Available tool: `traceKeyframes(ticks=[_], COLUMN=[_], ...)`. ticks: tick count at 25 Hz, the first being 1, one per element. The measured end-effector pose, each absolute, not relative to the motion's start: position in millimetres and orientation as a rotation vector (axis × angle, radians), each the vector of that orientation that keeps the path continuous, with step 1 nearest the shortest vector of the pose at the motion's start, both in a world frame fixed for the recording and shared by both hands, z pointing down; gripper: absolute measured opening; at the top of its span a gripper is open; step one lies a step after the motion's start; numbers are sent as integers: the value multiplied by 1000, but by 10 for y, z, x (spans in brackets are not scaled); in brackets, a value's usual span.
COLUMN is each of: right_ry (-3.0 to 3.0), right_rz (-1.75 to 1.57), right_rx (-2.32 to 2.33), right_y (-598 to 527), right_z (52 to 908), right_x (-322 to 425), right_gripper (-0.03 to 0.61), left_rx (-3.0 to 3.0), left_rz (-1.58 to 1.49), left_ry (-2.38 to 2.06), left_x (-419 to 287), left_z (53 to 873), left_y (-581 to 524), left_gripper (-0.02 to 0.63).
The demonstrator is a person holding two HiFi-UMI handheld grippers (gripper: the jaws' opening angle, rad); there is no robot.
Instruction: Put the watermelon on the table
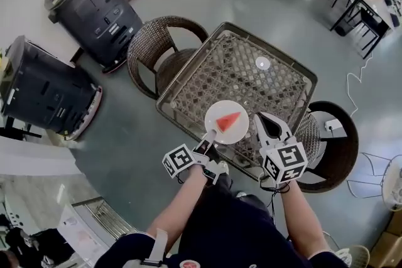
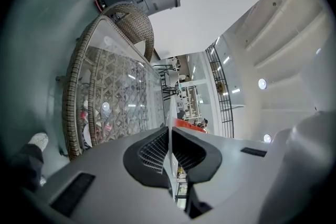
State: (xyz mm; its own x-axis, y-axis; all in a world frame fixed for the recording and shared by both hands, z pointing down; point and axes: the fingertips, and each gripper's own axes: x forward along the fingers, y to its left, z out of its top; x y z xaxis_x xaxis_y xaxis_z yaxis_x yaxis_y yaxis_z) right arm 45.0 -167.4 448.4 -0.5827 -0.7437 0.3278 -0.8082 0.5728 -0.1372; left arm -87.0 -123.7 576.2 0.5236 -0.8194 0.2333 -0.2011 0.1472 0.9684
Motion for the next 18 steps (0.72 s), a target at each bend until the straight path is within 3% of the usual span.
traceKeyframes(ticks=[18], right_ry=[-2453], right_rz=[485], right_rx=[1311], right_y=[-2028], right_z=[5078], right_x=[379], right_gripper=[3], left_rx=[1335], left_rz=[-496], left_ry=[-988], left_x=[-788], left_z=[6425], left_y=[-1694], left_gripper=[15])
